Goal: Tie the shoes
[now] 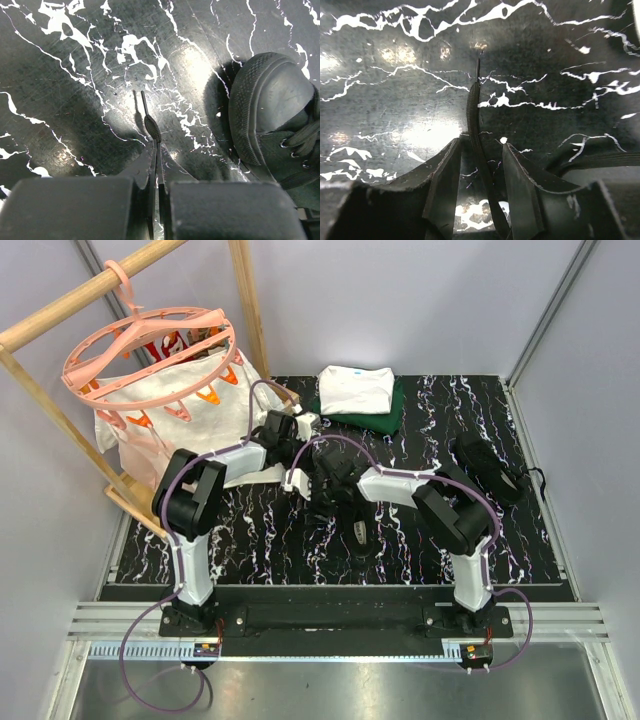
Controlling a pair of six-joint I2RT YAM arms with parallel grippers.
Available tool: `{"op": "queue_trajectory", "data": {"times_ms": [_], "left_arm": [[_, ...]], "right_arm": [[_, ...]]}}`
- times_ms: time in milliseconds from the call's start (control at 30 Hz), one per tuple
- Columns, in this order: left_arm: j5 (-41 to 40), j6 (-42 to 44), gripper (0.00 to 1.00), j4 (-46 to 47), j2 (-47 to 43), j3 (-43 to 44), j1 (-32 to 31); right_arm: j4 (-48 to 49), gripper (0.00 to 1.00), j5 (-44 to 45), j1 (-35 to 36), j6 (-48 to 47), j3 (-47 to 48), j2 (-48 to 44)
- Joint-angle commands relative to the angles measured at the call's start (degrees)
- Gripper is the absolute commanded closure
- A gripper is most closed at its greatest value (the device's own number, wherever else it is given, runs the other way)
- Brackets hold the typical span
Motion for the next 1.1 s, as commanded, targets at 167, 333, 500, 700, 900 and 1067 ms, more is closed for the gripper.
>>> {"op": "queue_trajectory", "data": {"times_ms": [167,333,500,700,900,1067], "left_arm": [[2.3,-1.0,1.00,1.1,1.6,2.8,0.5],[4.1,-1.4,1.00,0.5,0.9,2.6,0.5],[4.9,-0.9,1.00,-0.9,-1.6,2.4,0.5],[6.1,1.0,1.00,-3.4,-7.0,-0.7,0.0],[6.3,4.4,1.00,-6.7,-14.1,-7.1,-1.2],[7.1,7.2,1.00,-8.7,-20.5,-13.9,-3.3]], "right_arm": [[2.9,0.67,3.1,2.2,-4.0,-1.6,1.2],[2.1,1.00,5.8,3.3,-1.3,-2.9,-2.5],[-2.7,1.00,6.6,3.1,3.6,-1.4,-9.5],[-11.6,1.00,5.2,3.0,10.5,1.2,-15.7],[-13.5,1.00,2.2,-0.4,18.6,-3.9,-22.2],[-13.5,1.00,-2.2,-5.8,25.2,-9.0,-27.4]]}}
